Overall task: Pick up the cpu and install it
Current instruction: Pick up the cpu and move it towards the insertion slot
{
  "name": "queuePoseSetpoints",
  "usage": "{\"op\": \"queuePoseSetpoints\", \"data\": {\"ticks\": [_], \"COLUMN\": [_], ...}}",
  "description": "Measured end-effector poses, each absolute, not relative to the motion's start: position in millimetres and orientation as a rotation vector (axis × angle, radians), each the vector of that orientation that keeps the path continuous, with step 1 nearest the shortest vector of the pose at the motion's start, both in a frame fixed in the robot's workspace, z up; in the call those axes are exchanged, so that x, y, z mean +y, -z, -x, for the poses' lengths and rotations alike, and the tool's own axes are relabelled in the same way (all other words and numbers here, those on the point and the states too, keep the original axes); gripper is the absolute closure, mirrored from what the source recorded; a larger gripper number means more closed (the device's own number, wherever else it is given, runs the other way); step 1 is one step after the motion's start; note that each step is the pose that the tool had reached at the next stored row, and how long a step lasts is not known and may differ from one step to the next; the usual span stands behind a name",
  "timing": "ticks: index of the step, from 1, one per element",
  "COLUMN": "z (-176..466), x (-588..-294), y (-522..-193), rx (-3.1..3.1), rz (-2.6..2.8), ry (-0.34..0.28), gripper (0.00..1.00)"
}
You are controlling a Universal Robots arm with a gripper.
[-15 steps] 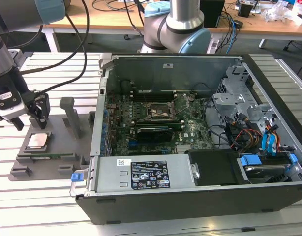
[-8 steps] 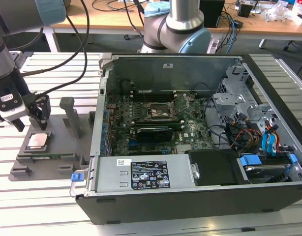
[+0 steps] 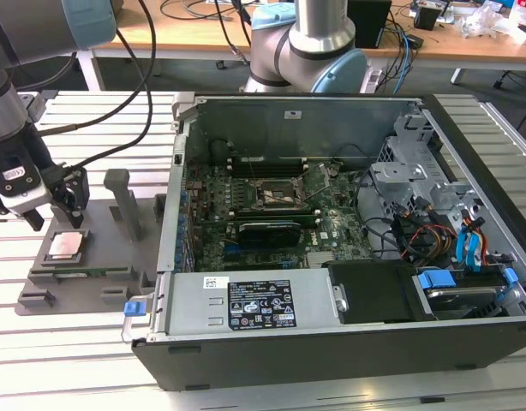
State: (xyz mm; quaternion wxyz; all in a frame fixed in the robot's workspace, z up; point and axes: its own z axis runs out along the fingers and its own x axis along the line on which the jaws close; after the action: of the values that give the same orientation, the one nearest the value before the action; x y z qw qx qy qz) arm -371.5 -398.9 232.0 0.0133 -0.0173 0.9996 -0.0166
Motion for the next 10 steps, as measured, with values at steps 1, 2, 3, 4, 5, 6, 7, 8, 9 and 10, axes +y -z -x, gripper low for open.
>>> {"op": "queuePoseSetpoints", "data": {"ticks": [1,2,3,4,5,6,7,8,9,10], "z": [371.5,371.5,371.5,371.5,371.5,371.5,371.5,371.5,371.5,371.5], "x": [-398.9,-398.9,-398.9,-398.9,-398.9,-398.9,-398.9,-398.9,-398.9,-398.9], "y": [-231.2,-230.8,-230.4,-229.8,-229.3,-228.1,-227.1,-226.4,-226.0,-225.4], "rx": [3.114,3.114,3.114,3.114,3.114,3.114,3.114,3.114,3.114,3.114], "rz": [0.054,0.054,0.054,0.054,0.054,0.054,0.054,0.054,0.054,0.054], "ry": [0.052,0.052,0.052,0.052,0.052,0.052,0.052,0.052,0.052,0.052], "gripper": [0.38,0.38,0.38,0.38,0.38,0.38,0.38,0.38,0.38,0.38]}}
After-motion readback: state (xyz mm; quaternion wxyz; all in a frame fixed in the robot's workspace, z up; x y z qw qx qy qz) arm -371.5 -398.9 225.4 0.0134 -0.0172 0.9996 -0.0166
